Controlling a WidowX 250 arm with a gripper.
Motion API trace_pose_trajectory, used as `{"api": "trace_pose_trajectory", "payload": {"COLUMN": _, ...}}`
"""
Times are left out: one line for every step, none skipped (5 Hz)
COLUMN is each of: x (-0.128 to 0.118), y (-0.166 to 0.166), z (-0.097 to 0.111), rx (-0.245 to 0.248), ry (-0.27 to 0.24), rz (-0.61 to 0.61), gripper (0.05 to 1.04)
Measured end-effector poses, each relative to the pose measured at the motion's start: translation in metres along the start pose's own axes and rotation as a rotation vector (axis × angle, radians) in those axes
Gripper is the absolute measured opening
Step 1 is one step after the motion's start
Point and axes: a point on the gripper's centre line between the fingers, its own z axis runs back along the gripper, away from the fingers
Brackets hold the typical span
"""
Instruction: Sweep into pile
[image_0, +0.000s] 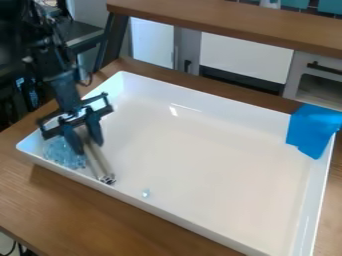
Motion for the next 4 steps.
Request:
{"api": "trace_pose_trajectory", "payload": {"x": -0.022, "y": -0.048, "z": 0.018, "rx": -0.057, "ry": 0.056, "rz": -0.069, "gripper": 0.37}}
{"api": "trace_pose_trajectory", "payload": {"x": -0.042, "y": -0.08, "z": 0.022, "rx": -0.067, "ry": 0.107, "rz": -0.104, "gripper": 0.37}}
{"api": "trace_pose_trajectory", "payload": {"x": -0.065, "y": -0.101, "z": 0.007, "rx": -0.028, "ry": 0.126, "rz": -0.157, "gripper": 0.37}}
{"api": "trace_pose_trajectory", "payload": {"x": -0.08, "y": -0.111, "z": -0.02, "rx": 0.038, "ry": 0.056, "rz": -0.292, "gripper": 0.37}}
